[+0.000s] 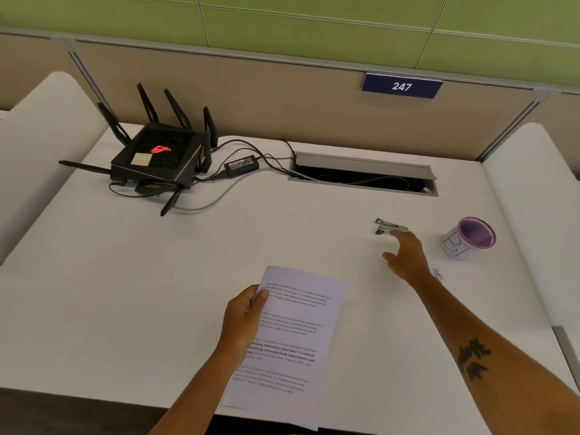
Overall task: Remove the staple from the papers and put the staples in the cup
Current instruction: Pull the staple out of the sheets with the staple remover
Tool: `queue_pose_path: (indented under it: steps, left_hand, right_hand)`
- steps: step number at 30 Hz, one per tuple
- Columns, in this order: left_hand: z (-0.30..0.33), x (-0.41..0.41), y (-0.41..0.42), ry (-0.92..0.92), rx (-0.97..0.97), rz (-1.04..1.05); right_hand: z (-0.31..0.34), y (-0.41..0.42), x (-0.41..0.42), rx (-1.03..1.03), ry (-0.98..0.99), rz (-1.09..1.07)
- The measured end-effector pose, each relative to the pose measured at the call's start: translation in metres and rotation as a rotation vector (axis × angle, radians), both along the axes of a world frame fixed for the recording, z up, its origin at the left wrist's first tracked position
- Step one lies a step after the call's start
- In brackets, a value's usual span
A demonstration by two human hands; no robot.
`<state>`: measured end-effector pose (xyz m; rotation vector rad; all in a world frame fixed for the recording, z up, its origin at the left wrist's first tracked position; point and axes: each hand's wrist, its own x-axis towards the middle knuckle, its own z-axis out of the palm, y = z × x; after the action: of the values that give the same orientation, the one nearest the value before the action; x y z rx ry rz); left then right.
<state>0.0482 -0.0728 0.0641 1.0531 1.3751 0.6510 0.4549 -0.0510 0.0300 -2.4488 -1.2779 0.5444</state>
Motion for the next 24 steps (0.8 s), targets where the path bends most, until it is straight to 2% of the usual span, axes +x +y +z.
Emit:
queue_pose_path:
  steps: [4, 11, 17, 22, 24]
  left_hand:
    - [-0.008, 0.003, 0.006, 0.046, -0.011, 0.01]
    - [-0.02, 0.009, 0.013, 0.074, -0.022, 0.008]
    - [-0.023, 0.014, 0.017, 0.088, -0.03, -0.002]
    - [-0.021, 0.016, 0.017, 0.091, -0.024, -0.014]
    - [-0.019, 0.016, 0.017, 0.088, -0.023, -0.021]
  right_hand:
    - [-0.015, 0.022, 0.022, -0.064, -0.154, 0.074]
    - [-0.033, 0.054, 0.039, -0.084, -0.176, 0.138]
    - [-0.037, 0.052, 0.037, 0.006, -0.234, 0.116]
    - [-0.029, 0.039, 0.022, 0.091, -0.111, 0.013]
    - [-0.023, 0.031, 0.01, 0.168, 0.095, -0.077]
